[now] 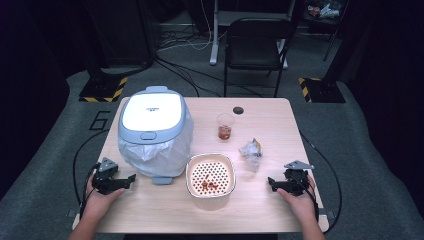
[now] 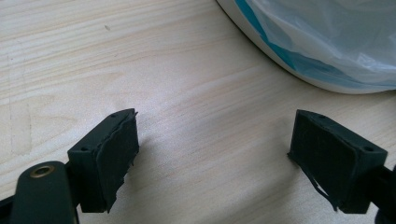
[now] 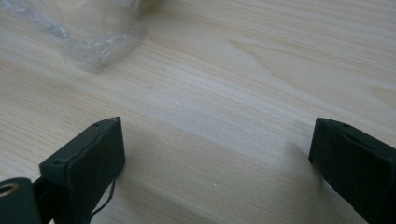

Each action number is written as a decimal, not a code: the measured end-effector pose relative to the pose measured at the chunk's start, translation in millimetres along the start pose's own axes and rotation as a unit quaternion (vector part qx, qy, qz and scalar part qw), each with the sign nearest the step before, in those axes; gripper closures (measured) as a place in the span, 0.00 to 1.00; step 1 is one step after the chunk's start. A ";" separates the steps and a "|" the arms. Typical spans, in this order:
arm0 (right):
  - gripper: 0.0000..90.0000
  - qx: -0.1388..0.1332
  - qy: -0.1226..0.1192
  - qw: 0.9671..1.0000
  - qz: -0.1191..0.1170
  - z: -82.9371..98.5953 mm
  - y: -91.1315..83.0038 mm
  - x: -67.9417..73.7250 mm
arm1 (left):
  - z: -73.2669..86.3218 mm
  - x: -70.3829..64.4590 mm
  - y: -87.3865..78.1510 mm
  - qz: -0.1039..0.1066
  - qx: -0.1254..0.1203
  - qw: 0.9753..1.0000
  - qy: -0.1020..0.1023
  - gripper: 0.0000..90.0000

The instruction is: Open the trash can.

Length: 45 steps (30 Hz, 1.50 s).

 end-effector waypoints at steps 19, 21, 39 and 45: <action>0.04 -0.003 0.006 1.000 0.005 -0.6 0.7 0.9 | 1.1 1.1 -4.8 0.000 -0.002 1.000 -0.005 0.33; 0.04 -0.003 0.005 1.000 0.006 -0.6 0.7 0.9 | 1.0 1.0 -5.2 0.001 -0.001 1.000 -0.005 0.35; 0.01 0.001 0.003 1.000 0.003 -0.4 1.5 2.5 | -10.1 -12.5 -19.5 0.029 -0.012 0.999 -0.032 0.64; 0.01 0.000 0.002 1.000 0.005 -0.3 1.2 2.4 | -14.3 -18.9 -31.2 0.043 -0.004 0.999 -0.024 0.71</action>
Point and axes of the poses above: each handheld gripper's, and its own axes: y roughly forward along the jaws, z roughly out of its underside, x roughly to its left, the point moved 4 cm from there along y, roughly forward along the jaws, and after that the axes turned 7 degrees about y, right-handed, at the moved point
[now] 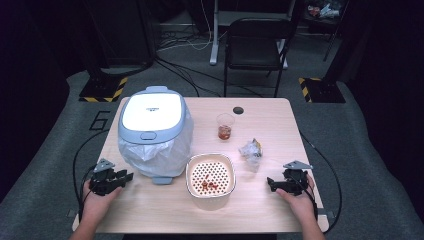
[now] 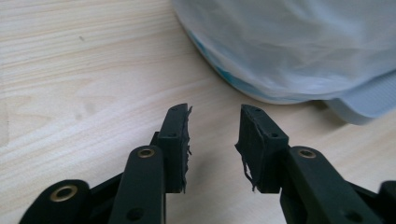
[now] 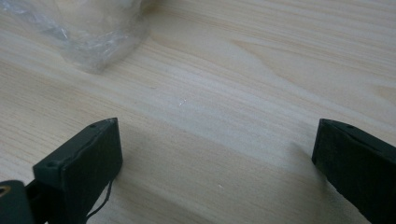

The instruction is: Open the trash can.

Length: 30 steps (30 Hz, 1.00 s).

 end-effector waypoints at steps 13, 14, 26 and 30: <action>0.01 -0.001 0.013 1.000 0.003 -0.1 0.1 2.0 | -21.2 -42.6 -18.8 0.050 -0.011 0.998 0.046 0.77; 0.01 -0.001 0.013 1.000 0.003 -0.1 0.1 2.0 | -21.2 -42.6 -18.8 0.050 -0.011 0.998 0.046 0.79; 0.01 -0.001 0.013 1.000 0.004 -0.2 0.2 1.8 | -33.7 -66.3 -4.8 0.074 -0.023 0.996 0.048 0.92; 0.01 -0.001 0.013 1.000 0.004 -0.2 0.2 1.8 | -37.3 -75.1 2.0 0.082 -0.017 0.994 0.075 0.96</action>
Point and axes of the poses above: each handheld gripper's, and its own axes: y roughly forward along the jaws, z roughly out of its underside, x roughly to its left, the point moved 4 cm from there along y, roughly forward along the jaws, and after that the axes turned 7 degrees about y, right-handed, at the moved point
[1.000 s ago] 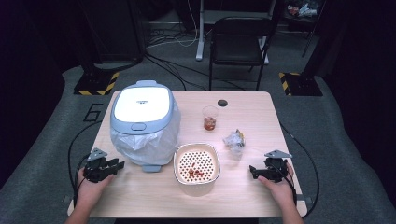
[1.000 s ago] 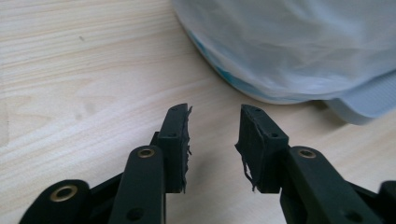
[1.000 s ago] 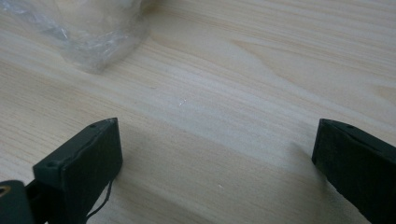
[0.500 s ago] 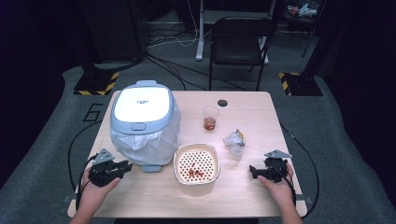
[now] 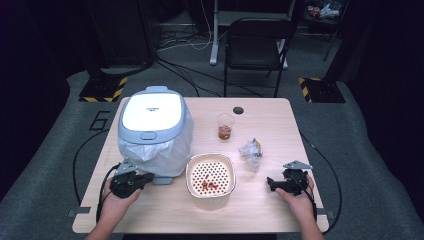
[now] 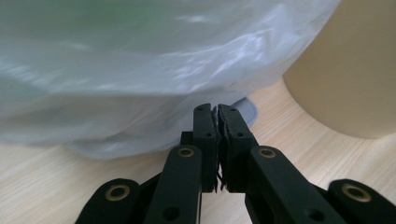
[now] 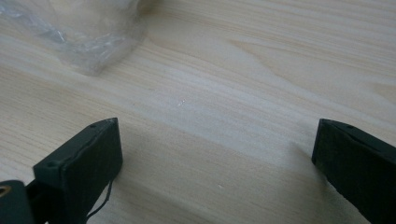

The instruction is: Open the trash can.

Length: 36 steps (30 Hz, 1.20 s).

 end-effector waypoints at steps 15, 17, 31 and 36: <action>0.01 0.000 0.000 1.000 0.000 0.0 0.0 0.0 | 5.3 -7.2 27.8 -0.010 0.010 1.000 0.014 0.99; 0.01 0.000 0.000 1.000 0.000 0.0 0.0 0.1 | 5.6 -7.3 29.7 -0.008 0.008 1.000 0.016 0.99; 0.01 -0.001 0.000 1.000 0.001 -0.5 0.6 0.1 | 4.9 -11.3 35.6 -0.035 0.024 0.998 0.048 1.00; 0.01 -0.001 0.001 1.000 0.002 -0.5 0.7 0.2 | 6.7 -13.6 35.6 -0.041 0.033 0.997 0.050 1.00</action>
Point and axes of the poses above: each handheld gripper's, and its own axes: y roughly forward along the jaws, z roughly out of its underside, x roughly to its left, the point moved 4 cm from there along y, roughly forward along the jaws, and after that the axes turned 7 degrees about y, right-handed, at the moved point
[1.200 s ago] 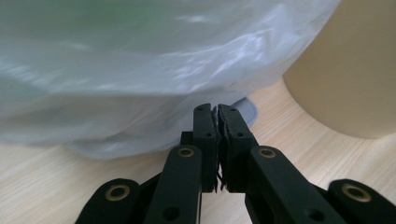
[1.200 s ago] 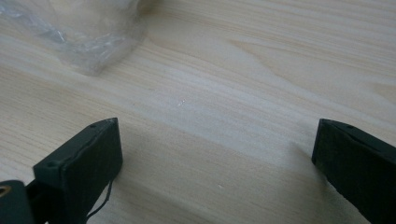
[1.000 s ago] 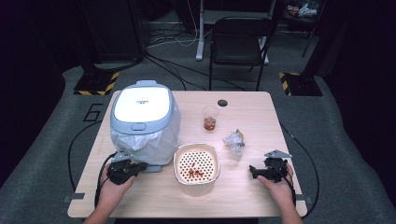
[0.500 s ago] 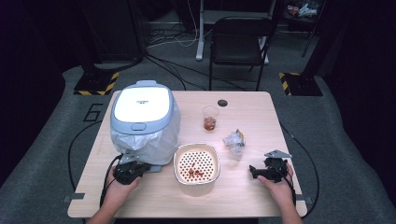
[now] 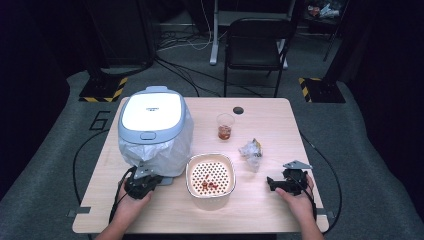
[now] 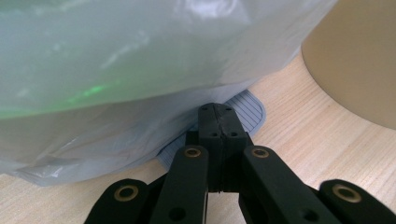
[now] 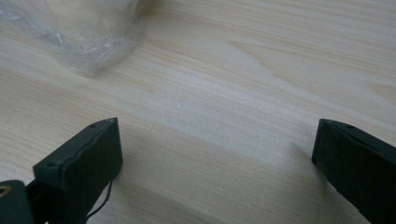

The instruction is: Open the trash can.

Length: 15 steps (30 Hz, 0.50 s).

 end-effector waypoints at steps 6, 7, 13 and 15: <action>0.01 0.001 -0.001 1.000 0.001 0.0 0.0 -0.2 | 1.0 -2.5 3.6 -0.006 0.005 1.000 0.016 1.00; 0.01 0.002 0.000 1.000 0.002 0.2 -0.2 0.1 | 2.9 -3.8 6.5 0.005 0.007 1.000 -0.008 1.00; 0.01 0.001 -0.004 1.000 0.002 -0.2 0.3 -0.5 | 4.0 -5.8 11.3 0.004 0.020 1.000 -0.002 1.00; 0.01 0.002 -0.004 1.000 0.002 -0.3 0.3 -0.5 | 4.4 -3.9 11.6 0.014 0.020 1.000 -0.011 1.00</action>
Point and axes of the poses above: each handheld gripper's, and its own axes: y roughly forward along the jaws, z roughly out of its underside, x roughly to its left, the point moved 4 cm from there along y, roughly forward along the jaws, and after that the axes turned 7 degrees about y, right-handed, at the moved point
